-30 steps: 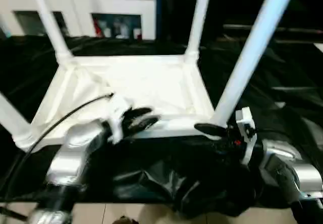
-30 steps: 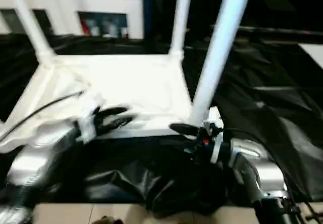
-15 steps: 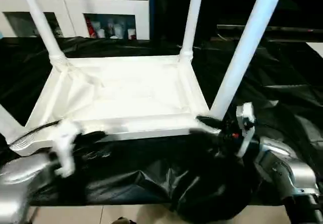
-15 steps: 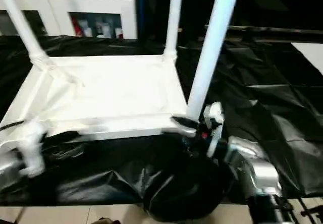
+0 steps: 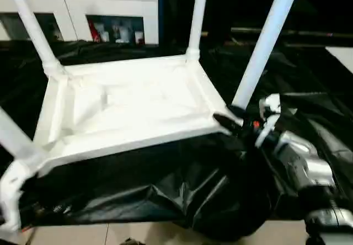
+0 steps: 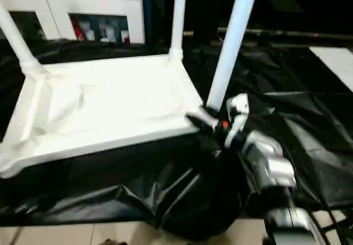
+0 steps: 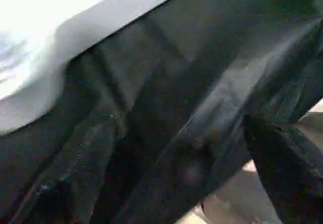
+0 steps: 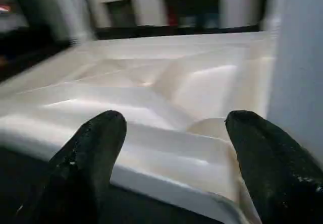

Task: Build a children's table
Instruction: Rotate table base

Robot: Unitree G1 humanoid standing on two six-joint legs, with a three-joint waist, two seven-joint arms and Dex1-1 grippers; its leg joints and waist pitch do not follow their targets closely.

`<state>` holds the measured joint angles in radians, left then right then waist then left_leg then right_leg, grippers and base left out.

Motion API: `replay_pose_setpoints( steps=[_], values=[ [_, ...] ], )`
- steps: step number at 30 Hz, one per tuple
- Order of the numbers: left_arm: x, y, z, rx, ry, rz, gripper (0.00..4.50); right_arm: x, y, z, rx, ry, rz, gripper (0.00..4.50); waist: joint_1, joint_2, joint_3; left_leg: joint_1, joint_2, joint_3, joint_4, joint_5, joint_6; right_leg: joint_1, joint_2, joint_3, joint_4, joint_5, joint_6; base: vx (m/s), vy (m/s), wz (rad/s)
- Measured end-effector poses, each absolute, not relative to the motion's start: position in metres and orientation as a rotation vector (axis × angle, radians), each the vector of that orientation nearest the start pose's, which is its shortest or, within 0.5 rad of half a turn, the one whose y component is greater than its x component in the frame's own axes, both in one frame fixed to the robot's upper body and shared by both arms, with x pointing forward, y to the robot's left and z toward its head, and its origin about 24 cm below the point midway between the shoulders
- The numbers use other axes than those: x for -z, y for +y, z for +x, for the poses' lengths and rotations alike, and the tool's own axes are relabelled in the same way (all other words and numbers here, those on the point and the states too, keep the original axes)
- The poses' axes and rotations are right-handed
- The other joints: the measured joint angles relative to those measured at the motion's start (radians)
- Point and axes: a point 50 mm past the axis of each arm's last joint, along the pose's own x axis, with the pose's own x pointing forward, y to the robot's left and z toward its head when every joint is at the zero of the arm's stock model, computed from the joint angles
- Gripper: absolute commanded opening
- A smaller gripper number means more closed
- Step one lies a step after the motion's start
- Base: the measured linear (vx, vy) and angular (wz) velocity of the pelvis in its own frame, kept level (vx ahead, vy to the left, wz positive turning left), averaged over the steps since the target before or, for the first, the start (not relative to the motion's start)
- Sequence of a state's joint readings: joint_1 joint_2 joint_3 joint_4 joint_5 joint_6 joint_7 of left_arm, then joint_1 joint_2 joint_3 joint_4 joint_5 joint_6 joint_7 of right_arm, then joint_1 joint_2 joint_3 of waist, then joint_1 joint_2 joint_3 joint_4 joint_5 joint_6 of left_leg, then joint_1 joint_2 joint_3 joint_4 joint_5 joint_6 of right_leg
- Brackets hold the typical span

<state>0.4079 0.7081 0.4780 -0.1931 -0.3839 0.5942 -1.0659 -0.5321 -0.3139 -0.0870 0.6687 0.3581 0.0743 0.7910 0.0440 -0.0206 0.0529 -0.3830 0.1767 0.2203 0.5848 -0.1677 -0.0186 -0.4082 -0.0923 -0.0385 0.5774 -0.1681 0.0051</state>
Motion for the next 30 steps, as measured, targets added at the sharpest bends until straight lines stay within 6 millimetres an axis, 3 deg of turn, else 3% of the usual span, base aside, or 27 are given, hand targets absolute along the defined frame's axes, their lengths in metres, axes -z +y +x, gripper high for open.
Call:
replay_pose_setpoints(
  steps=[7, 11, 14, 17, 20, 25, 30],
  values=[
    [-0.075, 0.339, 0.116, 0.486, 0.720, -0.045, 4.48, -0.057, -0.201, 0.346, -0.537, 0.114, 0.107, 3.64, 0.000, -0.022, 0.002, 0.000, 0.000, -0.002, 0.002, 0.000, 0.000, 0.002, 0.000, 0.000, 0.000, 0.000, 0.000, 0.000, 0.000, 0.00],
    [-0.087, 0.354, 0.112, 0.429, 0.698, -0.007, 4.48, -0.054, -0.201, 0.345, -0.534, 0.112, 0.098, 3.64, -0.003, -0.026, 0.000, 0.000, 0.000, -0.003, 0.003, 0.000, 0.000, 0.002, 0.001, 0.000, -0.001, 0.000, 0.001, 0.000, 0.000, 0.00],
    [-0.096, 0.363, 0.118, 0.400, 0.616, 0.014, 4.48, -0.052, -0.199, 0.343, -0.551, 0.109, 0.103, 3.64, -0.005, -0.027, -0.001, 0.001, -0.001, -0.005, 0.003, 0.000, 0.000, 0.002, 0.001, -0.001, -0.001, 0.000, 0.001, 0.000, 0.000, 0.00],
    [-0.112, 0.366, 0.139, 0.395, 0.452, 0.038, 4.48, -0.038, -0.190, 0.331, -0.584, 0.130, 0.126, 3.64, 0.000, -0.029, -0.002, 0.003, -0.001, -0.009, 0.003, 0.000, 0.000, 0.006, 0.003, -0.001, -0.002, -0.001, 0.001, 0.000, 0.000, 0.00],
    [-0.122, 0.362, 0.157, 0.405, 0.343, 0.059, 4.48, -0.020, -0.184, 0.318, -0.605, 0.180, 0.135, 3.64, -0.001, -0.025, 0.001, 0.005, -0.003, -0.012, 0.003, 0.000, 0.000, 0.006, 0.003, -0.002, -0.002, -0.001, 0.001, 0.000, 0.000, 0.00],
    [-0.126, 0.347, 0.185, 0.443, 0.224, 0.032, 4.48, -0.014, -0.189, 0.311, -0.579, 0.204, 0.126, 3.64, -0.011, -0.018, 0.005, 0.012, -0.004, -0.017, 0.005, 0.000, 0.000, 0.007, 0.002, -0.007, -0.003, -0.001, 0.001, 0.000, 0.000, 0.00],
    [-0.130, 0.326, 0.199, 0.529, 0.150, -0.051, 4.48, -0.011, -0.200, 0.308, -0.510, 0.230, 0.093, 3.64, -0.015, 0.000, 0.015, 0.018, -0.002, -0.042, 0.002, -0.003, -0.004, 0.026, 0.001, -0.040, -0.021, -0.011, -0.003, -0.021, 0.009, -0.12]
  ],
)
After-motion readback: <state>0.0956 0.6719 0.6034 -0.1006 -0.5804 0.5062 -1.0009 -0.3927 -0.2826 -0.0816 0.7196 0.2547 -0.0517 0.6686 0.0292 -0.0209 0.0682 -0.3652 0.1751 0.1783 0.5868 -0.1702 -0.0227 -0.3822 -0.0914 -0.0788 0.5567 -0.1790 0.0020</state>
